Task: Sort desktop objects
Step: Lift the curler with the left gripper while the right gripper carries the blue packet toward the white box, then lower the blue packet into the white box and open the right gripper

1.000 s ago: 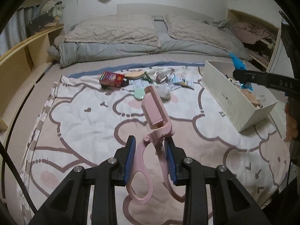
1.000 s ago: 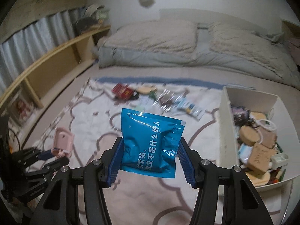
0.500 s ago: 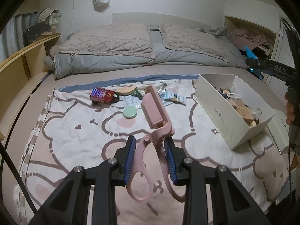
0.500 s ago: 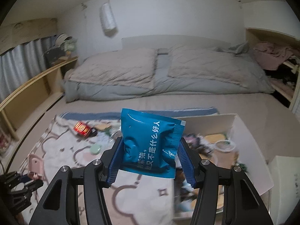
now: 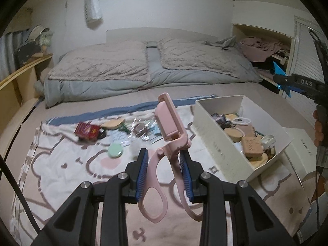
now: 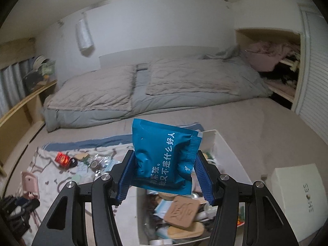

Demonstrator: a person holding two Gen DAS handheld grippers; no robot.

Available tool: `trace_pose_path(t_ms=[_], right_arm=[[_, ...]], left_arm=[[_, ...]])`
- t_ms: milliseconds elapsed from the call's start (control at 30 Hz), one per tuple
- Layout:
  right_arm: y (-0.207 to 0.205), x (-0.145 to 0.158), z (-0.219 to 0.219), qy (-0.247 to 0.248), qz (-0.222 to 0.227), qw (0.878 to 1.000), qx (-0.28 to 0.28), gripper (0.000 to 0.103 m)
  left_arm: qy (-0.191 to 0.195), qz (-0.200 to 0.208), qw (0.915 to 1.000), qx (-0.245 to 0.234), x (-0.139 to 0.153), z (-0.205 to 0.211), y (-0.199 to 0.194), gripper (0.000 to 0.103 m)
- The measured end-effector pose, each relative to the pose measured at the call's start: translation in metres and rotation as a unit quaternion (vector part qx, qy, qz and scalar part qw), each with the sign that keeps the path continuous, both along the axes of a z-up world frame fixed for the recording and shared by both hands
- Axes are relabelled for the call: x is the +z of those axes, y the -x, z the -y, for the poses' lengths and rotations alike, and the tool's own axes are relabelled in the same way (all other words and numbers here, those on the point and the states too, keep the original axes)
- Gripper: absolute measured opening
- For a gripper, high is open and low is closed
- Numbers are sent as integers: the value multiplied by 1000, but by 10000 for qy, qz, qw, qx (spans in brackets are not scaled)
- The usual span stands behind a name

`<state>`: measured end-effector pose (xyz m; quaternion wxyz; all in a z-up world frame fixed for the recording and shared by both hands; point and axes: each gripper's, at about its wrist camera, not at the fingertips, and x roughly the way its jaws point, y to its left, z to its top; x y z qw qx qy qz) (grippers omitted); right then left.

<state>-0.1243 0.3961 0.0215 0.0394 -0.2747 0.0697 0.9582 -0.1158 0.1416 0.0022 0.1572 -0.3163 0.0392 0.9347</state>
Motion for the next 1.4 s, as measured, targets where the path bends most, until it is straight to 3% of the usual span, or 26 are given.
trace_pose_path(t_ms=[200,333,700,1067,1400], right_arm=[[0,3,-28,127,28,9994,-314,58],[0,-13,-39,-65,277,9988,-391,58],[8,-51,-80,23,896,9940,-630,58],[17,-92,-108,-59,1519,9866,-587,58],[10,-114,-117,5,1901,9806,-481,58]], left_arm=[[-97,-114,9997,-172,10,-32,7,32],[-195,-150,9992,-320,17,-57,16,32],[-145,-341,9969,-699,29,-124,38,32],[-184,-99,9943,-1041,4,-188,50,32],[-256,116,9934,-1112,-15,-215,55,32]])
